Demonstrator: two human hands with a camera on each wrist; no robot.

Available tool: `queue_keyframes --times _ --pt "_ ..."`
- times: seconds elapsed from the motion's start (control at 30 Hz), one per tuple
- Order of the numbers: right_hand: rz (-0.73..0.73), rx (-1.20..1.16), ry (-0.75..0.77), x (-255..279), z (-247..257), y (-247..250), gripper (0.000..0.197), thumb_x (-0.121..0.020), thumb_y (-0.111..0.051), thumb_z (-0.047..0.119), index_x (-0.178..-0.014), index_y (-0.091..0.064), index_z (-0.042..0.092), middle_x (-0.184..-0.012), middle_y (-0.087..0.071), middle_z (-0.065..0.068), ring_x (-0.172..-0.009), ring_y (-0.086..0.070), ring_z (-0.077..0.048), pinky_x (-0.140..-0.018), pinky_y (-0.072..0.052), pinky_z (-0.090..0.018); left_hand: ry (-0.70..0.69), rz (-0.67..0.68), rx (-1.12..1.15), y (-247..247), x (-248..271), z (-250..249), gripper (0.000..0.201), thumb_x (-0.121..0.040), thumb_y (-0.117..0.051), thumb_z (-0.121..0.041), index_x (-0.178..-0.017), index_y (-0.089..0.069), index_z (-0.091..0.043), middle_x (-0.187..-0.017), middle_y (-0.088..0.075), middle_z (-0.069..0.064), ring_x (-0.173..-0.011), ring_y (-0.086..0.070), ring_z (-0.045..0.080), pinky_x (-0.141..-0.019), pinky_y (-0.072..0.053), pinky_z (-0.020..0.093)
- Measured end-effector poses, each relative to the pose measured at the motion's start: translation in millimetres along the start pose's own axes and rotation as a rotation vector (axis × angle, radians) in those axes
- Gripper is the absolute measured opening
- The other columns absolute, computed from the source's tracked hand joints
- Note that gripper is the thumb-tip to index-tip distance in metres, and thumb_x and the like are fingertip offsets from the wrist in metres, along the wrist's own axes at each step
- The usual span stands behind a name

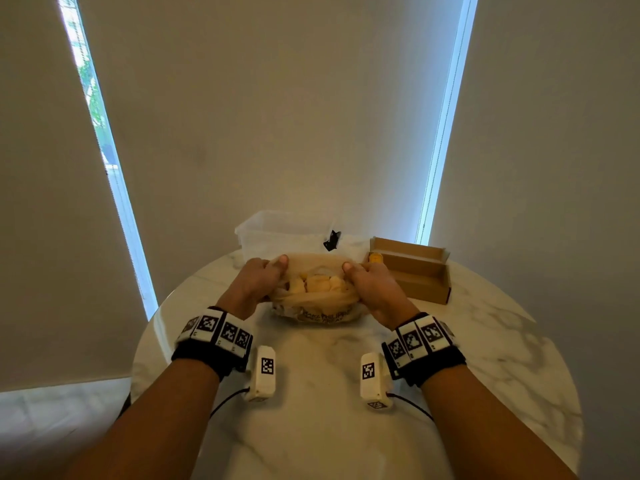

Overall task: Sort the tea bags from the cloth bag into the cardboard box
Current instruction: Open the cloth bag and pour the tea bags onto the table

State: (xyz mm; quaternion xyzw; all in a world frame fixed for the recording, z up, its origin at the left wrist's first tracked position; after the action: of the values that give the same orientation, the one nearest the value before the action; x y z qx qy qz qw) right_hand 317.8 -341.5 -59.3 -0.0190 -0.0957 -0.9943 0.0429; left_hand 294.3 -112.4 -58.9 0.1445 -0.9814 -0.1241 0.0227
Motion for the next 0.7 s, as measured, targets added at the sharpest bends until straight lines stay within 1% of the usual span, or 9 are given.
queue_keyframes --times 0.03,0.1,0.2,0.27,0.33,0.43,0.57,0.63,0.7 --pt "-0.024 0.073 -0.006 1 2 -1 0.033 -0.11 -0.055 0.032 -0.103 -0.065 0.002 -0.099 -0.066 -0.015 -0.089 -0.06 -0.022 -0.082 -0.052 -0.041 -0.006 -0.027 -0.053 -1 -1 -1 0.048 -0.108 -0.053 -0.044 -0.109 -0.07 0.0 -0.103 -0.072 0.017 -0.085 -0.067 0.027 -0.074 -0.056 0.036" --pt "-0.056 0.155 -0.038 -2 3 -5 0.033 -0.112 -0.05 0.039 -0.102 -0.061 0.009 -0.103 -0.064 -0.01 -0.091 -0.059 -0.02 -0.089 -0.056 -0.043 0.036 -0.054 -0.089 -5 -5 0 0.047 -0.11 -0.048 -0.044 -0.102 -0.069 -0.003 -0.099 -0.069 0.015 -0.086 -0.063 0.028 -0.081 -0.054 0.038" --pt "-0.069 0.078 -0.124 -11 4 -7 0.03 -0.112 -0.048 0.039 -0.093 -0.051 0.017 -0.108 -0.065 -0.01 -0.103 -0.064 -0.024 -0.103 -0.056 -0.048 0.215 -0.017 0.182 -13 -10 7 0.029 -0.106 -0.049 -0.035 -0.102 -0.067 -0.012 -0.105 -0.07 0.013 -0.099 -0.063 0.031 -0.092 -0.054 0.042" --pt "-0.023 -0.095 -0.254 -16 0 -6 0.025 -0.111 -0.051 0.037 -0.099 -0.051 0.015 -0.111 -0.064 -0.011 -0.105 -0.062 -0.026 -0.103 -0.056 -0.047 0.331 0.035 0.392 -16 -9 11 0.026 -0.102 -0.05 -0.032 -0.1 -0.07 -0.014 -0.099 -0.073 0.015 -0.096 -0.065 0.032 -0.084 -0.054 0.039" --pt "0.073 -0.304 -0.369 -22 -9 -7 0.021 -0.108 -0.058 0.035 -0.105 -0.059 0.014 -0.114 -0.069 -0.012 -0.105 -0.065 -0.028 -0.095 -0.058 -0.046 0.395 0.11 0.504 -21 -6 15 0.035 -0.104 -0.045 -0.031 -0.098 -0.072 -0.01 -0.084 -0.076 0.014 -0.087 -0.066 0.032 -0.074 -0.052 0.039" --pt "0.068 -0.448 -0.409 -44 -32 -3 0.026 -0.1 -0.069 0.039 -0.111 -0.071 0.016 -0.111 -0.078 -0.011 -0.109 -0.072 -0.032 -0.103 -0.056 -0.053 0.369 0.191 0.587 -30 -6 17 0.044 -0.109 -0.042 -0.038 -0.111 -0.073 -0.007 -0.088 -0.078 0.017 -0.091 -0.069 0.035 -0.077 -0.054 0.043" --pt "0.115 -0.42 -0.281 -39 -25 1 0.037 -0.097 -0.076 0.037 -0.124 -0.071 0.012 -0.117 -0.079 -0.014 -0.117 -0.07 -0.034 -0.108 -0.054 -0.054 0.256 0.162 0.442 -28 -22 16 0.047 -0.101 -0.064 -0.052 -0.121 -0.074 -0.011 -0.113 -0.078 0.015 -0.107 -0.073 0.033 -0.088 -0.06 0.045" --pt "0.148 -0.347 -0.253 -40 -22 5 0.037 -0.099 -0.073 0.033 -0.128 -0.07 0.011 -0.123 -0.076 -0.013 -0.119 -0.067 -0.033 -0.104 -0.055 -0.053 0.207 0.104 0.331 -23 -31 18 0.043 -0.103 -0.062 -0.048 -0.125 -0.07 -0.012 -0.12 -0.076 0.013 -0.112 -0.072 0.031 -0.097 -0.06 0.048" --pt "0.107 -0.267 -0.225 -40 -21 13 0.03 -0.103 -0.068 0.03 -0.128 -0.07 0.013 -0.126 -0.071 -0.011 -0.117 -0.063 -0.031 -0.092 -0.057 -0.047 0.188 0.095 0.283 -19 -36 20 0.042 -0.109 -0.052 -0.043 -0.127 -0.067 -0.007 -0.123 -0.075 0.016 -0.114 -0.07 0.033 -0.096 -0.06 0.047"
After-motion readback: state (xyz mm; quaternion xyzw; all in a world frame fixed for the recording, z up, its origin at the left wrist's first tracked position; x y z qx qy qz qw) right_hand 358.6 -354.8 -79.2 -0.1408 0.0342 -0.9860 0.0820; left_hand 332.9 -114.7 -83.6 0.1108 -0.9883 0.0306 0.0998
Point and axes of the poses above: each hand's wrist, its own x-axis away from the middle knuckle, its own y-axis out of the back of the hand, z = x × y, the point moved 3 cm from there along -x, towards the middle knuckle
